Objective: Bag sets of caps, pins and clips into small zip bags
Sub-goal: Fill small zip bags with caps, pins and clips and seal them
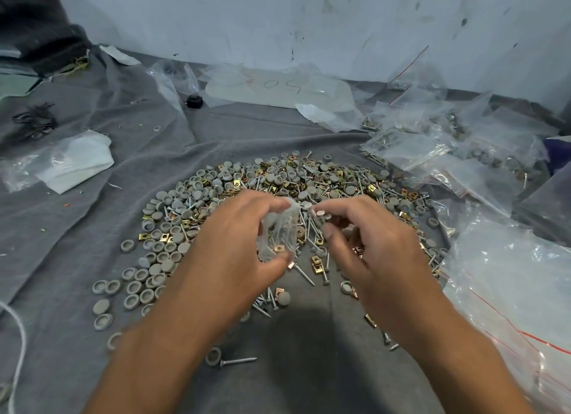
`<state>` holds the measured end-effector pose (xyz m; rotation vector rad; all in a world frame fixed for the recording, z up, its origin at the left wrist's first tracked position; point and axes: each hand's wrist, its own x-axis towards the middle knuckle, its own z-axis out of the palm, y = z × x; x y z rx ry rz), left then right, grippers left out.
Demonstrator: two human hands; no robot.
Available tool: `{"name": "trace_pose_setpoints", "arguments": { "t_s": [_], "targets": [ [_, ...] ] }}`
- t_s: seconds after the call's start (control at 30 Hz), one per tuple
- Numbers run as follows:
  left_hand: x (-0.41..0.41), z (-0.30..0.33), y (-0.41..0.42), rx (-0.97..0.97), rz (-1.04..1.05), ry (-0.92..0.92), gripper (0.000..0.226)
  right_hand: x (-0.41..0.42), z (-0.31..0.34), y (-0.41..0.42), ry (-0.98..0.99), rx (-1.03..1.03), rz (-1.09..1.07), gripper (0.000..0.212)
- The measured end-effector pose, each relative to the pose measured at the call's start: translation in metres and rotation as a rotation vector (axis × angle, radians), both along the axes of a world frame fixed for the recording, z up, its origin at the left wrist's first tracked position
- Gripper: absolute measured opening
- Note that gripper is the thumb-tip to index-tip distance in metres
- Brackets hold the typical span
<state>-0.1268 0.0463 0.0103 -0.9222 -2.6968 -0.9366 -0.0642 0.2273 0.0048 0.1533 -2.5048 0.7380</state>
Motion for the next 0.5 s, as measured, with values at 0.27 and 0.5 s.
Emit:
{"name": "trace_pose_setpoints", "arguments": {
  "t_s": [0.27, 0.5],
  "targets": [
    [0.0002, -0.0027, 0.0055, -0.02, -0.012, -0.006, 0.058, 0.0008, -0.0015, -0.0082, 0.077, 0.029, 0.02, 0.024],
    [0.0013, -0.0047, 0.0078, -0.015, -0.021, -0.012, 0.058, 0.0018, -0.0004, -0.0105, 0.273, -0.156, -0.021, 0.019]
  ]
}}
